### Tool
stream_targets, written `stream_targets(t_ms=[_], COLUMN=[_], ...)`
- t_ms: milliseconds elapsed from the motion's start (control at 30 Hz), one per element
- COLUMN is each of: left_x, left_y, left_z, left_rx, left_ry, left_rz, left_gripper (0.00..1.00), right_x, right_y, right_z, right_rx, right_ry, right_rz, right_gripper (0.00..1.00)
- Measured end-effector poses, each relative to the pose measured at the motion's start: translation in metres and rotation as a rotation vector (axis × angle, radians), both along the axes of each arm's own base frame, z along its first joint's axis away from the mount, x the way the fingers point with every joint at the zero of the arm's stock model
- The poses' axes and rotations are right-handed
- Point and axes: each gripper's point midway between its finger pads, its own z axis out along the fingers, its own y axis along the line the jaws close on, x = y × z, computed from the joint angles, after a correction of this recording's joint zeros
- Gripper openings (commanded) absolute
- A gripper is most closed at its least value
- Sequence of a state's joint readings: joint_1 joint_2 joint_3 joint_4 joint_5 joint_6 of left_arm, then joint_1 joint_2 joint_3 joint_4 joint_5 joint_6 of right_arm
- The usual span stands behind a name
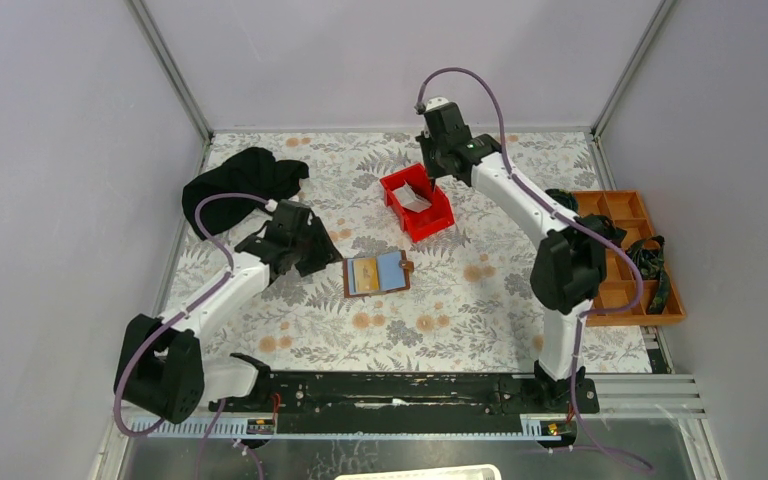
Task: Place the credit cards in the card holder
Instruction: Pick up the credit card from the storage box.
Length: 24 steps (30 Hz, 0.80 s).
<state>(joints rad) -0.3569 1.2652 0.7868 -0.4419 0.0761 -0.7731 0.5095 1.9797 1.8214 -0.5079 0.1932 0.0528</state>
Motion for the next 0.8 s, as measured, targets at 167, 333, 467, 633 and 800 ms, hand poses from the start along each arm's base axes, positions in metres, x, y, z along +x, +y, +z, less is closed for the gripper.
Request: stream_targets(t_ms=[167,333,467,633,800], left_x=[0.006,0.006,0.004,-0.003,-0.012], left_y=[-0.006,-0.016,-0.028,-0.048,-0.068], left_z=[0.02,0.04,0.059,0.079,0.106], left_rx=[-0.04,-0.106,-0.185,-0.301,-0.42], left_ry=[-0.059,-0.116,-0.172,-0.227,-0.303], left_rz=[-0.013,-0.047,-0.096,-0.193,-0.32], left_gripper=[0.57,0.6,0.6,0.64,0.71], right_x=[-0.026,-0.071,-0.114,-0.163,-0.208], right_y=[0.001,-0.003,-0.007,-0.005,0.003], right_z=[0.031,0.059,0.085,0.085,0.059], right_rx=[0.029,0.109,0.213,0.322,0.401], right_ry=[-0.034,-0.034,-0.022,0.05,0.197], right_rz=[0.015,0.03,0.064,0.134,0.23], right_gripper=[0.0,0.0,0.0,0.0,0.0])
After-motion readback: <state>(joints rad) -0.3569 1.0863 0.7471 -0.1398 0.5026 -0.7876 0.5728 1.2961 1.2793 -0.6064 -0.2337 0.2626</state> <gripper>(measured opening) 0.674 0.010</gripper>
